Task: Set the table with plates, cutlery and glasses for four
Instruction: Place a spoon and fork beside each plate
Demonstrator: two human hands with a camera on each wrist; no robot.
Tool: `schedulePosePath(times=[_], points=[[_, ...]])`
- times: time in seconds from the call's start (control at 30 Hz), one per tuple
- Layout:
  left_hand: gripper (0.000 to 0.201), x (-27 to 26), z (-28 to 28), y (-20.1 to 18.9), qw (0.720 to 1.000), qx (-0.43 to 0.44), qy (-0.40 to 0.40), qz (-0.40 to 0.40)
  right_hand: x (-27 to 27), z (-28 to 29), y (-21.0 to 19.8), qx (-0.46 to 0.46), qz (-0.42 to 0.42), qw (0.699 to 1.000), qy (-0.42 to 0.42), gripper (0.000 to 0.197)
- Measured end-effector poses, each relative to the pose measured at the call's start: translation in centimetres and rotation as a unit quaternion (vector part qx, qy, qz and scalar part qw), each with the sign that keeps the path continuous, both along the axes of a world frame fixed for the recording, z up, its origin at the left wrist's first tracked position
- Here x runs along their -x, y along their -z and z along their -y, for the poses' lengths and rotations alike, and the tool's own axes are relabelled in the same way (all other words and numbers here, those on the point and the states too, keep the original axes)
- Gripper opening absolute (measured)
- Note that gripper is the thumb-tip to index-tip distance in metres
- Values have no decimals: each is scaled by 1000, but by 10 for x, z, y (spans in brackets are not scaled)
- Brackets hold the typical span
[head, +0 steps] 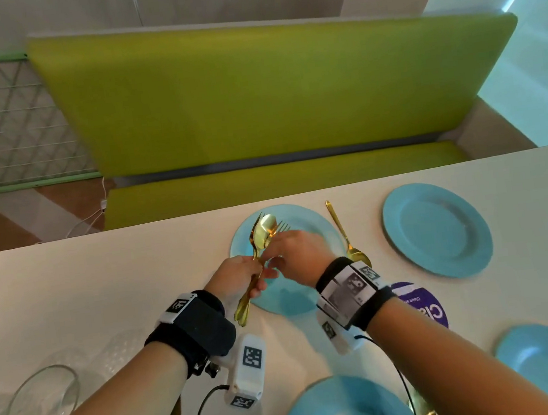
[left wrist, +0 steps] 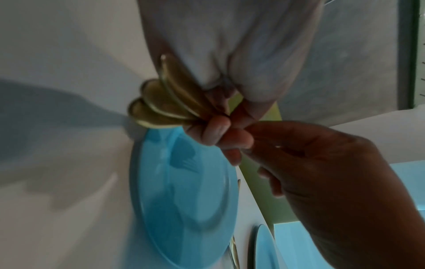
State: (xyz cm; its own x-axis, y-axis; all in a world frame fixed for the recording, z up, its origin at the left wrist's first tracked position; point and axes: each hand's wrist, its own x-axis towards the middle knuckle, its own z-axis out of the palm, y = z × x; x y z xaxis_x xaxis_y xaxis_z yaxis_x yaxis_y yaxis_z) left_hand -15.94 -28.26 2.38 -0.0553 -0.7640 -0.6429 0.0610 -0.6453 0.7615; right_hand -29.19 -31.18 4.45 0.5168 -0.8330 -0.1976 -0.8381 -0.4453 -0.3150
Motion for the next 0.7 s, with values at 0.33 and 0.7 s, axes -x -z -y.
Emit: schedulePosePath(times=[0.33,0.7], points=[[29,-32,-24,-12,998,6,55,13,-32,-19,-9,15,-97,990,-106,25],[18,-90,-29,-6,976,50,-110,180,-51,-31,-3,-87,-124,988,2,20]])
